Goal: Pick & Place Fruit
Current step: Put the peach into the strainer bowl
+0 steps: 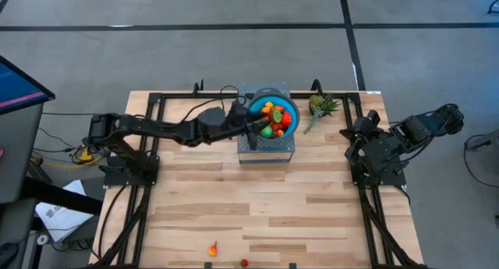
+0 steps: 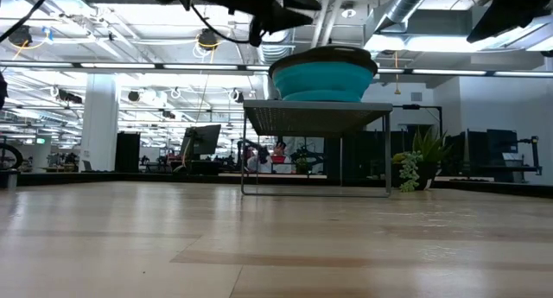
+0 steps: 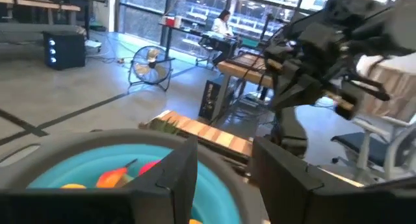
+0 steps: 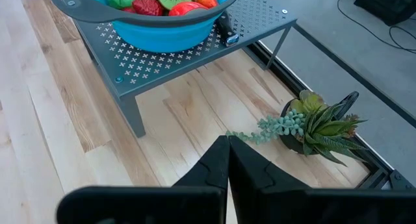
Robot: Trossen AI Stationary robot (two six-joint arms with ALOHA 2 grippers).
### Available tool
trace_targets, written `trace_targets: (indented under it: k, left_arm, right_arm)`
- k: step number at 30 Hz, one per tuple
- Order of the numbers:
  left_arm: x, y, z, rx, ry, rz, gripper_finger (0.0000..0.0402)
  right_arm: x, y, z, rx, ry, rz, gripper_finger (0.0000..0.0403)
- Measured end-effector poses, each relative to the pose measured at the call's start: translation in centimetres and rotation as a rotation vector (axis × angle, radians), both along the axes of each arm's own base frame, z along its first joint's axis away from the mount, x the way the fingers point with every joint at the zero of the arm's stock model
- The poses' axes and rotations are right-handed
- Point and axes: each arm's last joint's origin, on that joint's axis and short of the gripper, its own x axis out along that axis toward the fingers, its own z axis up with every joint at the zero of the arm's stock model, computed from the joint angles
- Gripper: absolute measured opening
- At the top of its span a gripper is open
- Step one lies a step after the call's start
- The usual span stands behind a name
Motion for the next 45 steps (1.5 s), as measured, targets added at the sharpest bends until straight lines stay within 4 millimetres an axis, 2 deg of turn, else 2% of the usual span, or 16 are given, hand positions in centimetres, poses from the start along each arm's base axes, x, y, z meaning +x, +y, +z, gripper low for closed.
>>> trace_targets:
  k: [9, 13, 17, 22, 27, 33, 37, 45]
  left_arm:
    - [-2.2, -2.8, 3.6, 0.005, -0.110, -0.076, 0.0119]
    - [-3.4, -5.1, 5.1, 0.002, -0.160, -0.146, 0.0107]
    - [-4.3, -8.4, 5.9, -0.008, -0.186, -0.247, 0.0096]
    - [-5.0, -12.7, 5.5, -0.099, -0.182, -0.232, 0.0076]
    - [-5.6, -16.9, 3.9, -0.211, -0.155, -0.160, 0.0045]
    - [-5.8, -21.6, 0.6, -0.353, -0.128, -0.086, 0.0004]
    - [-4.9, -24.1, -0.5, -0.395, -0.122, -0.075, 0.0001]
    - [-2.4, -27.0, 0.2, -0.313, -0.070, -0.087, 0.0001]
  right_arm:
    - [0.0, 0.0, 0.0, 0.002, 0.001, 0.001, 0.0000]
    - [0.0, 0.0, 0.0, 0.002, 0.001, 0.002, 0.0000]
    - [0.0, 0.0, 0.0, 0.001, 0.005, 0.006, 0.0000]
    - [0.0, 0.0, 0.0, -0.003, 0.009, 0.011, 0.0000]
    - [0.0, 0.0, 0.0, -0.009, 0.016, 0.016, 0.0000]
    - [-0.1, 0.0, 0.0, -0.037, 0.041, 0.041, 0.0000]
    - [-0.1, 0.0, 0.0, -0.037, 0.041, 0.042, 0.0000]
    - [-0.1, 0.0, 0.0, -0.033, 0.040, 0.042, 0.0000]
